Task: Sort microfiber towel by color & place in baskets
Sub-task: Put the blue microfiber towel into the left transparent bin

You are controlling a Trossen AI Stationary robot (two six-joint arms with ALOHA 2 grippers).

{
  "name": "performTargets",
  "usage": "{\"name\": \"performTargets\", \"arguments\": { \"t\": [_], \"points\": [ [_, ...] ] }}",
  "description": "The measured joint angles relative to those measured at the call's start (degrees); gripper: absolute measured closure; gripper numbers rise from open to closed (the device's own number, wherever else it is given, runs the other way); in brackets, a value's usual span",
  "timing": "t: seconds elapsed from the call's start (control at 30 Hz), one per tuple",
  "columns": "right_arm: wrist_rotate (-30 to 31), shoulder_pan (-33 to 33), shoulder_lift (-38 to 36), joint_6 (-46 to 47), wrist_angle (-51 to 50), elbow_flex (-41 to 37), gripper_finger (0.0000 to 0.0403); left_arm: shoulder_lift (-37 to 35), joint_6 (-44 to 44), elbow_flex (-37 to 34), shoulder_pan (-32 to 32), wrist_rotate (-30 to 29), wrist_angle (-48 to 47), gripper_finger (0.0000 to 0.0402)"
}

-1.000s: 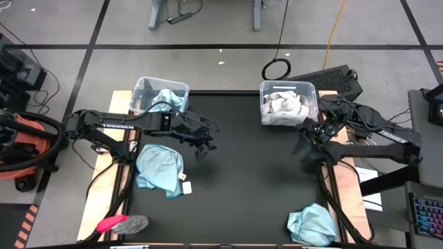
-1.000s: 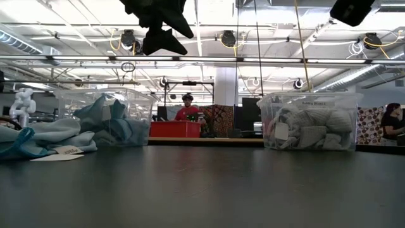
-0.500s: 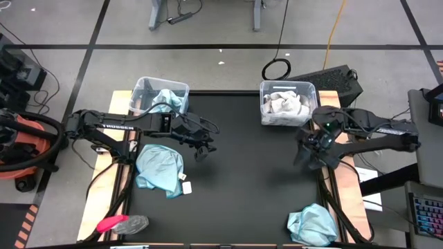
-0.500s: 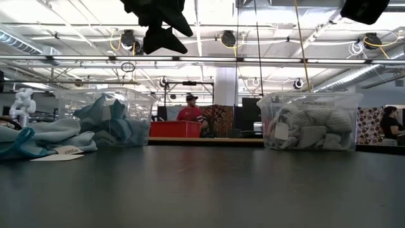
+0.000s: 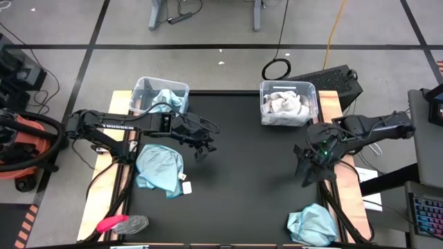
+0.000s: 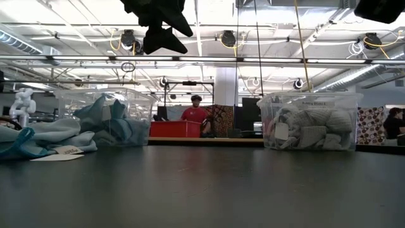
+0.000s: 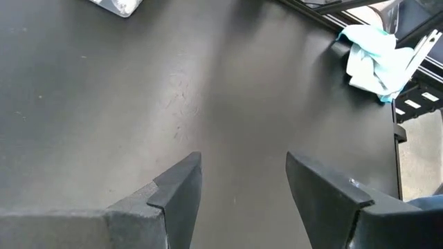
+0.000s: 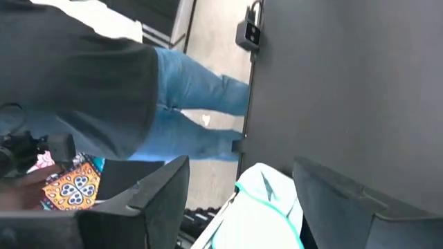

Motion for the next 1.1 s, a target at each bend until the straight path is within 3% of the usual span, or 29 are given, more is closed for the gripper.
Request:
{"name": "performTargets", "arguments": {
  "t": [0.6,0.9,1.1],
  "points": [
    [9.94,14.78,5.58,4.66,-0.48,0.0,0.0154,-0.01,-0.02,0.0,-0.85,1.9,-0.44,0.0185],
    [14.54,21.22,7.77,7.31,-2.22,0.0,0.0154,0.0,1.44,0.0,-1.14,2.38,-9.79,0.0185],
    [15.59,26.07,9.59,10.29,-3.01,0.0,0.0154,-0.02,1.63,0.0,-1.62,2.38,-10.14,0.0185]
  ]
}}
